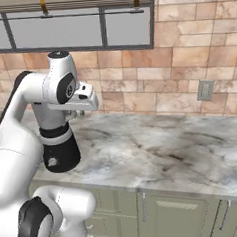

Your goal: Open the blender lid, put the kiwi in the blender, close the lid, and start the blender.

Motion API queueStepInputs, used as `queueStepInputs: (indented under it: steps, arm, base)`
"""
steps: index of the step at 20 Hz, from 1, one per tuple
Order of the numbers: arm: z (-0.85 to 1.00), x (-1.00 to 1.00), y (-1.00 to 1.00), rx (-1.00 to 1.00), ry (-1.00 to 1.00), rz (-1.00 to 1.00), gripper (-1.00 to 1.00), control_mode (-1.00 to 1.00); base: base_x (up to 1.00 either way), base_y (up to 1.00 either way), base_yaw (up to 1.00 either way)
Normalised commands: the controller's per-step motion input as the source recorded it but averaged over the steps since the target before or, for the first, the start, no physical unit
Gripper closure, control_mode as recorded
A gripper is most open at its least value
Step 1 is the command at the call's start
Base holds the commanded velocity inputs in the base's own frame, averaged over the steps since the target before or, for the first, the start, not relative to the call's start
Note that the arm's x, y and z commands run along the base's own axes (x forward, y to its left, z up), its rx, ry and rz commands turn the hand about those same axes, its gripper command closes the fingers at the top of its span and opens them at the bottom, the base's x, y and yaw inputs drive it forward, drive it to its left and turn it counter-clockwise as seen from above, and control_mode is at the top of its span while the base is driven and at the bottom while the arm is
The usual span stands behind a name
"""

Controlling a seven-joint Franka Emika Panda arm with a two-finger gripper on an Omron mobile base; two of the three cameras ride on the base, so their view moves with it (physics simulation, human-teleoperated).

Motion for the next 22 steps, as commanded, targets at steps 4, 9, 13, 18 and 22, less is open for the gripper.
queueStepInputs:
  steps: [4,9,13,18,22]
  arm:
    - [0.09,-0.30,0.02,0.02,-0.05,-0.03,-1.00,-1.00]
    - [0.68,-0.51,0.16,0.01,-0.21,-0.07,-1.00,-1.00]
    - [0.91,-0.31,0.18,0.00,-0.20,0.00,-1.00,-1.00]
    - [0.01,0.02,0.16,0.00,0.00,0.00,-1.00,-1.00]
    - [0.33,-0.35,0.55,0.00,0.00,0.00,-1.00,-1.00]
  base:
    - [0.00,0.00,0.00]
    - [0.00,0.00,0.00]
    - [0.00,0.00,0.00]
    - [0.00,0.00,0.00]
    - [0.00,0.00,0.00]
